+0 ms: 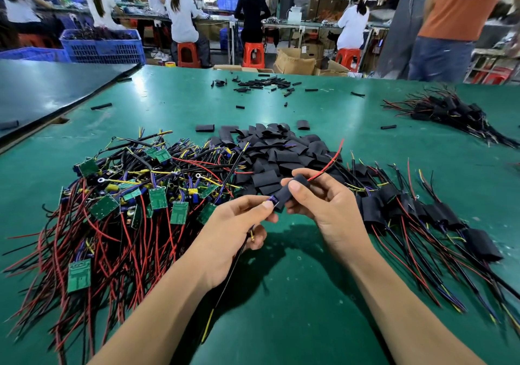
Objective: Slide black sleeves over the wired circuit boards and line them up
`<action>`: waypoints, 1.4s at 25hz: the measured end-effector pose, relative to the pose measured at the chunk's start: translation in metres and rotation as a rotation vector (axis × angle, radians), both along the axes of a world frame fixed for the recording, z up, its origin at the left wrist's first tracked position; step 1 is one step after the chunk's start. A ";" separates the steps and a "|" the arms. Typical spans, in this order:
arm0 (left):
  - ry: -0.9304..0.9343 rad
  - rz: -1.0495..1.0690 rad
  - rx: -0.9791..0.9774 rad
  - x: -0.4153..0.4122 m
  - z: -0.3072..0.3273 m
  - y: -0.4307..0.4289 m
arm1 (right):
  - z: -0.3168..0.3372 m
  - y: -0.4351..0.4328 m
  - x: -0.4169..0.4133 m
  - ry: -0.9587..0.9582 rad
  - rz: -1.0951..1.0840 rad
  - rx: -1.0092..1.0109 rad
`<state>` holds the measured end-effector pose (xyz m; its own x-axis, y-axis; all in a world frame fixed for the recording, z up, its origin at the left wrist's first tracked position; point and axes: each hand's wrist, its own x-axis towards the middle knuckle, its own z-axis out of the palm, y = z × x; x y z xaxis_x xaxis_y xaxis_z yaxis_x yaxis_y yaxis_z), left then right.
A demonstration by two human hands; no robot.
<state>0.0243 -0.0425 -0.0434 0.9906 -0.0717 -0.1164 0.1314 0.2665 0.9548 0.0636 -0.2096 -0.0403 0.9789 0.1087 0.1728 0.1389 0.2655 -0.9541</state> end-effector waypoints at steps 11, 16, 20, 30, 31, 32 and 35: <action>-0.065 -0.018 0.070 -0.002 0.001 0.001 | -0.007 0.004 0.002 0.128 0.025 0.115; -0.078 -0.046 0.088 -0.003 0.001 0.002 | -0.008 0.003 0.001 0.176 0.068 0.124; -0.094 -0.067 0.103 -0.001 0.001 0.005 | -0.007 0.001 0.003 0.196 0.103 0.084; -0.083 -0.080 0.119 -0.003 0.003 0.004 | -0.006 0.000 0.001 0.173 0.089 0.009; -0.088 -0.083 0.117 -0.004 0.004 0.003 | -0.006 0.000 0.001 0.168 0.085 -0.011; -0.090 -0.086 0.115 -0.004 0.004 0.003 | -0.006 -0.001 0.002 0.163 0.078 -0.037; -0.067 -0.078 0.109 -0.005 0.004 0.002 | -0.007 -0.002 0.003 0.146 0.048 -0.110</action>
<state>0.0192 -0.0410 -0.0390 0.9884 -0.1391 -0.0613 0.0825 0.1522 0.9849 0.0664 -0.2118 -0.0470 0.9860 0.1664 0.0140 -0.0133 0.1616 -0.9868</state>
